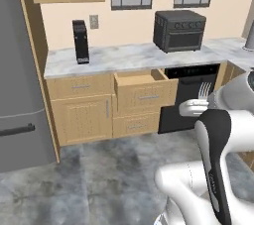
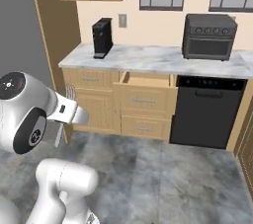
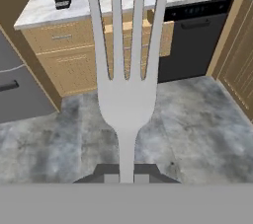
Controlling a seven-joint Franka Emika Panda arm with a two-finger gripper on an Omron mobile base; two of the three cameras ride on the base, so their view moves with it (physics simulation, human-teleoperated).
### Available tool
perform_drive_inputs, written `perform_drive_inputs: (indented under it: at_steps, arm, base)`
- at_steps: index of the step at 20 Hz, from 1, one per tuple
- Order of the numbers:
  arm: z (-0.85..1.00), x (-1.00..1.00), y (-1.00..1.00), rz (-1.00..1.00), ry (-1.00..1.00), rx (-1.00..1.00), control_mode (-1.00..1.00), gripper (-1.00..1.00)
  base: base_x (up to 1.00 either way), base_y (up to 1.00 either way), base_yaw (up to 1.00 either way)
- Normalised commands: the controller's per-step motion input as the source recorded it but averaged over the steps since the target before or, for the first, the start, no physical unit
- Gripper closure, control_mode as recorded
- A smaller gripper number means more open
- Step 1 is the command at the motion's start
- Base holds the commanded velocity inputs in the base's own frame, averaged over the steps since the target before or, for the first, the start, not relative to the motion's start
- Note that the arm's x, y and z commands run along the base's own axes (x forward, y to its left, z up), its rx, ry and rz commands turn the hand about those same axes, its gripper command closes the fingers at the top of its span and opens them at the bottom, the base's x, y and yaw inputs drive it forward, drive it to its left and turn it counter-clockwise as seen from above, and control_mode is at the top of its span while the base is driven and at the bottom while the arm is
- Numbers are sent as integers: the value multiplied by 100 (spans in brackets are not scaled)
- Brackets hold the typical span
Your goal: Organize the utensils by type. Pick up the wooden spoons from the counter and place them in the open cabinet. Then pick up the metallic utensils from the counter and place them in the open drawer.
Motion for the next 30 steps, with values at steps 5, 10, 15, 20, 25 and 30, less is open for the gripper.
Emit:
perform_drive_inputs:
  at_steps: [5,10,15,20,25,30]
  arm:
    - [0,0,0,0,0,0,100,100]
    - [0,0,0,0,0,0,100,100]
    - [0,0,0,0,0,0,100,100]
    - [0,0,0,0,0,0,100,100]
    - [0,0,0,0,0,0,100,100]
    - [0,0,0,0,0,0,100,100]
  base:
    - [75,22,-13]
    - [60,26,-16]
    - [53,29,-16]
    - [37,37,-17]
    - [15,48,-20]
    - [8,63,-25]
